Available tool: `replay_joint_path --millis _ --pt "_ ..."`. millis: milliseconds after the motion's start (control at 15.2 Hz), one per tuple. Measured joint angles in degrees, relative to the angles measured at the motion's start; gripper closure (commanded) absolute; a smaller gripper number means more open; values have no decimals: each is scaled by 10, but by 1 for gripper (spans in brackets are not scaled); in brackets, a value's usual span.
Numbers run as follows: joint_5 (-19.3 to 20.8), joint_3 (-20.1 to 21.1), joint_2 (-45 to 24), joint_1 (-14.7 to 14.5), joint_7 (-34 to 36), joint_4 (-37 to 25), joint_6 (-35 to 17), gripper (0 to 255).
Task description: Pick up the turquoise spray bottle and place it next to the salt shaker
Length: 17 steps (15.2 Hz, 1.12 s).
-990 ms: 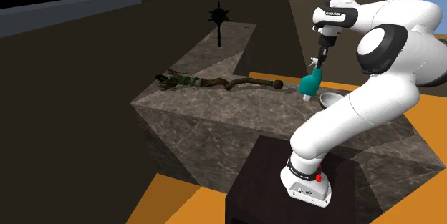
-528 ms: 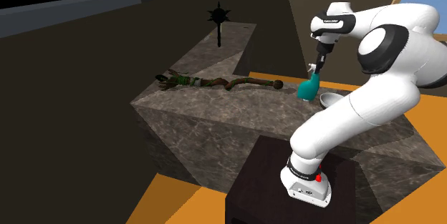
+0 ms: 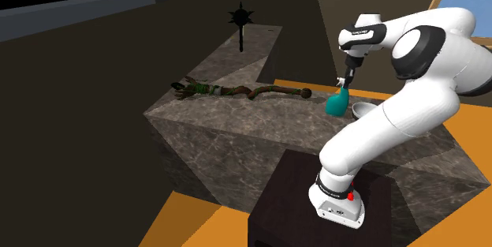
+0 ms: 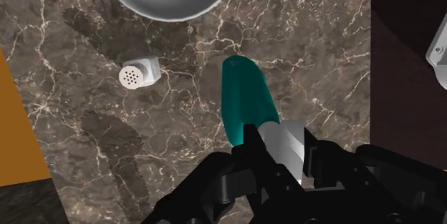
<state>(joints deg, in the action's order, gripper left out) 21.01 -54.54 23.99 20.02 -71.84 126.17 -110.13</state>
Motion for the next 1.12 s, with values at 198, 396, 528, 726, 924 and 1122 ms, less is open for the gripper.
replay_joint_path --millis 198,396,528,726,924,1122 --pt "2 -12 -6 -1 -4 17 -24 255" --pt "-2 -25 -18 -7 -6 31 -49 255" --pt "-2 -30 -22 -9 -7 40 -61 255" --pt "-2 -32 -23 -9 -7 42 -65 255" --pt "-1 -32 -23 -9 -7 43 -65 0" --pt "-1 -32 -23 -9 -7 43 -65 0"
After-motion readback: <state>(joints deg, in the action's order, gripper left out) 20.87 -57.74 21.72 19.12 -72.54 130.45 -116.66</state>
